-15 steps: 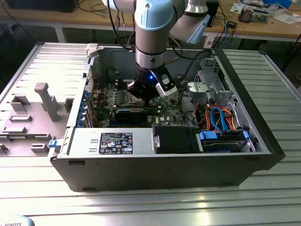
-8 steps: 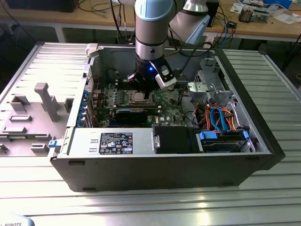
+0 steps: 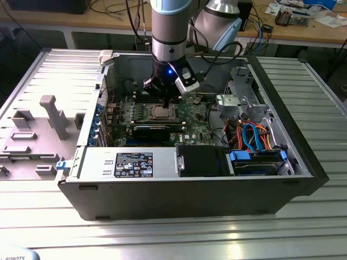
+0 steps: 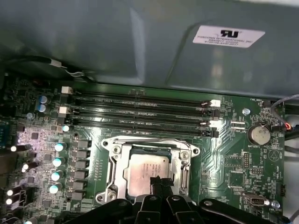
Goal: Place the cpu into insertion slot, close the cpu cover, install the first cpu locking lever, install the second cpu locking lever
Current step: 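Install the second cpu locking lever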
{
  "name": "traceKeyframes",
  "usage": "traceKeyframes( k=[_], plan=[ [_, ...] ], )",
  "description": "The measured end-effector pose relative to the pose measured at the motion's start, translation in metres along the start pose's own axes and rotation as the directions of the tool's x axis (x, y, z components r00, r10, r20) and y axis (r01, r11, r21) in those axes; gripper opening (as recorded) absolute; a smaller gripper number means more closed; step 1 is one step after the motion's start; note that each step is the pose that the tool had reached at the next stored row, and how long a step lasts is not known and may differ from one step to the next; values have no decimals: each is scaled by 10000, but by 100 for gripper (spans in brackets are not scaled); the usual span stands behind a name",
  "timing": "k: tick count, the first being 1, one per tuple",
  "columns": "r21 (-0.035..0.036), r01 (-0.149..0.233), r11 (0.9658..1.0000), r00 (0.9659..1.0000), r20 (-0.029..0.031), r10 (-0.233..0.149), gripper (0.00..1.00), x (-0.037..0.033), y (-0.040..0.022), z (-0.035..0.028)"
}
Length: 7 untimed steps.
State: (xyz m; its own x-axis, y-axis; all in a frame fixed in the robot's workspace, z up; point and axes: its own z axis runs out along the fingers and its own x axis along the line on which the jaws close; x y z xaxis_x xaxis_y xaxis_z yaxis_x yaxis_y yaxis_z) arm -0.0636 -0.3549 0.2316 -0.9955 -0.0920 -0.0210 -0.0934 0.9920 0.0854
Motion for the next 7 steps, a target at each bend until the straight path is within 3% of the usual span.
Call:
traceKeyframes(
  k=[7],
  plan=[
    [0,0,10000,10000,0,0,11,0,0,-2]
  ],
)
